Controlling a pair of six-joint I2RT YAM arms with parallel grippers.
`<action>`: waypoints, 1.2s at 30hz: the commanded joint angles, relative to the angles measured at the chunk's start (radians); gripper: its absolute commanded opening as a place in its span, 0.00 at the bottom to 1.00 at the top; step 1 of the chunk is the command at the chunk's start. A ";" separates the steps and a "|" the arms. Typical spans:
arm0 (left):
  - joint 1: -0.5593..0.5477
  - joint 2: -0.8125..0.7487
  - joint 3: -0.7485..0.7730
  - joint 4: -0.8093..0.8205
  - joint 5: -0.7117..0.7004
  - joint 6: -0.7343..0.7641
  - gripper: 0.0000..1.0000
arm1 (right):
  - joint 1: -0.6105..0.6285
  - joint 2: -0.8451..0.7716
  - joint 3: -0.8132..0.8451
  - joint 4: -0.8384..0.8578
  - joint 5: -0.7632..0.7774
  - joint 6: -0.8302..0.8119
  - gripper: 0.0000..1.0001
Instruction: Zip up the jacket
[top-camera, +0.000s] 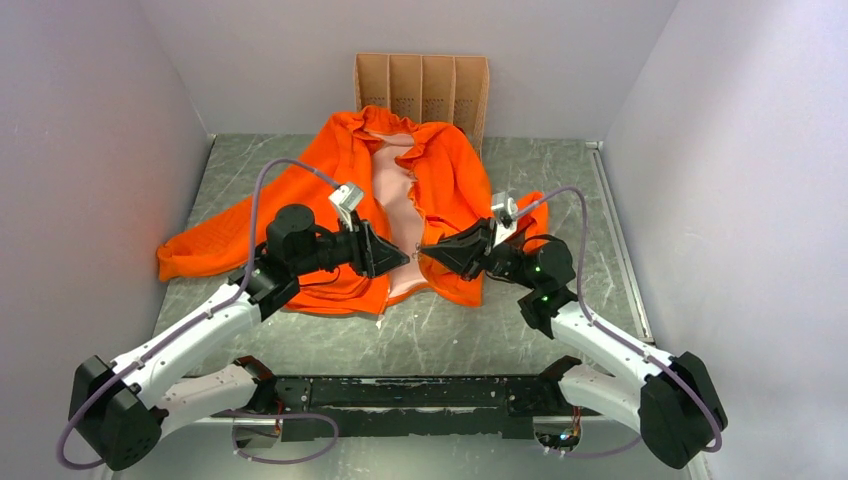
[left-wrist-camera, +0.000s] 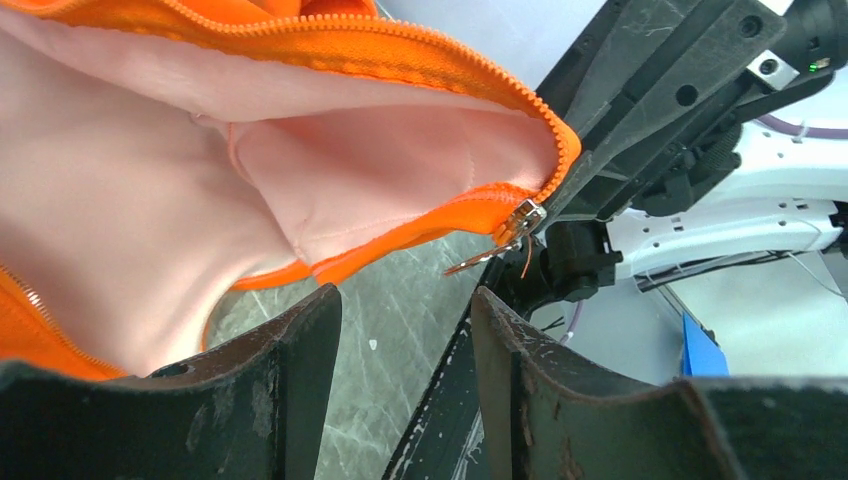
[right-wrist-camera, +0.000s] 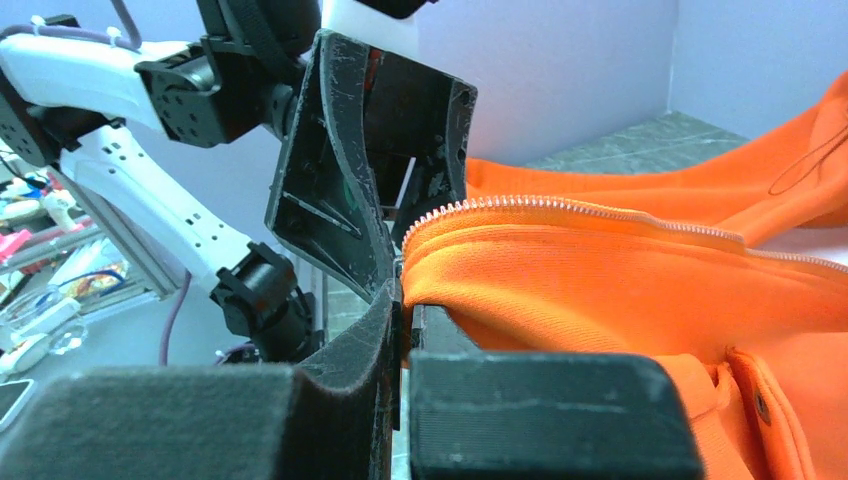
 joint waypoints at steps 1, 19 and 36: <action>-0.004 0.009 -0.003 0.110 0.104 0.004 0.55 | -0.011 -0.001 -0.018 0.148 -0.052 0.057 0.00; -0.005 0.110 -0.050 0.373 0.319 -0.124 0.53 | -0.032 -0.016 -0.046 0.199 -0.065 0.134 0.00; -0.005 0.153 -0.059 0.483 0.392 -0.167 0.48 | -0.037 0.036 -0.047 0.292 -0.101 0.211 0.00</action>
